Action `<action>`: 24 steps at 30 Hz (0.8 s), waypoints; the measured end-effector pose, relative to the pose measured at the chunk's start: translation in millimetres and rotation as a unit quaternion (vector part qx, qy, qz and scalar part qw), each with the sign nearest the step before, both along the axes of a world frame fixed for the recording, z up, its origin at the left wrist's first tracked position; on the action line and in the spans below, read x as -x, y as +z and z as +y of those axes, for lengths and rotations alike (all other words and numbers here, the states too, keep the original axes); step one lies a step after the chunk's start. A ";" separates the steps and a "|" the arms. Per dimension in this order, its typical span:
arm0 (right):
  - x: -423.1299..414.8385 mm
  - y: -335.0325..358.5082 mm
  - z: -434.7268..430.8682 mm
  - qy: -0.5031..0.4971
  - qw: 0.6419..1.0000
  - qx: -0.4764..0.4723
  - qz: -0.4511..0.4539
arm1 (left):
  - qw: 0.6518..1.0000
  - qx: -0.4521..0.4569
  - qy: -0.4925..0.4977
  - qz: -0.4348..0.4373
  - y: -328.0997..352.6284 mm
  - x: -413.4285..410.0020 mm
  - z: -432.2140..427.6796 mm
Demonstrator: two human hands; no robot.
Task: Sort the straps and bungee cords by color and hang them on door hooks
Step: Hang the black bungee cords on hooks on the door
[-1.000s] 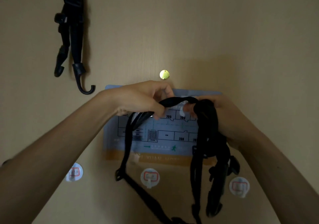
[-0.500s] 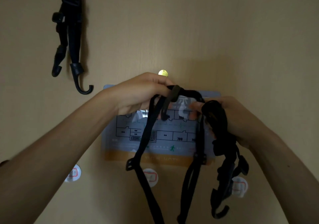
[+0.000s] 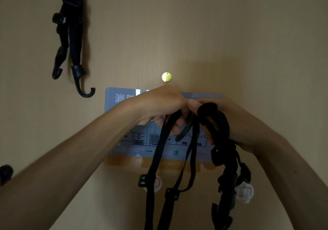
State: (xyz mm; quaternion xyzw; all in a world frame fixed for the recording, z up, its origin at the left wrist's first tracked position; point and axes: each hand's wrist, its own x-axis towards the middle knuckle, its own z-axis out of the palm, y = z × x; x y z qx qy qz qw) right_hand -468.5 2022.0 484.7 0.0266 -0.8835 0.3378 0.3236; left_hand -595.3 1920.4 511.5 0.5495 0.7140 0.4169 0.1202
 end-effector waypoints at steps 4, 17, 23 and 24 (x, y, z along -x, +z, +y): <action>1.0 0.8 5.0 -0.041 0.998 -0.035 -0.010 | 0.999 0.003 -0.015 0.034 -1.9 5.1 -3.1; -2.5 16.1 22.9 -0.080 0.989 -0.122 0.030 | 0.991 -0.049 -0.121 -0.021 -12.6 13.4 2.8; -15.5 24.5 37.7 -0.119 0.986 -0.103 0.061 | 0.982 -0.031 -0.165 -0.085 -10.7 26.5 -3.1; -19.2 25.7 41.5 -0.126 0.984 -0.107 0.062 | 0.984 0.001 -0.170 -0.050 -10.2 31.2 -7.4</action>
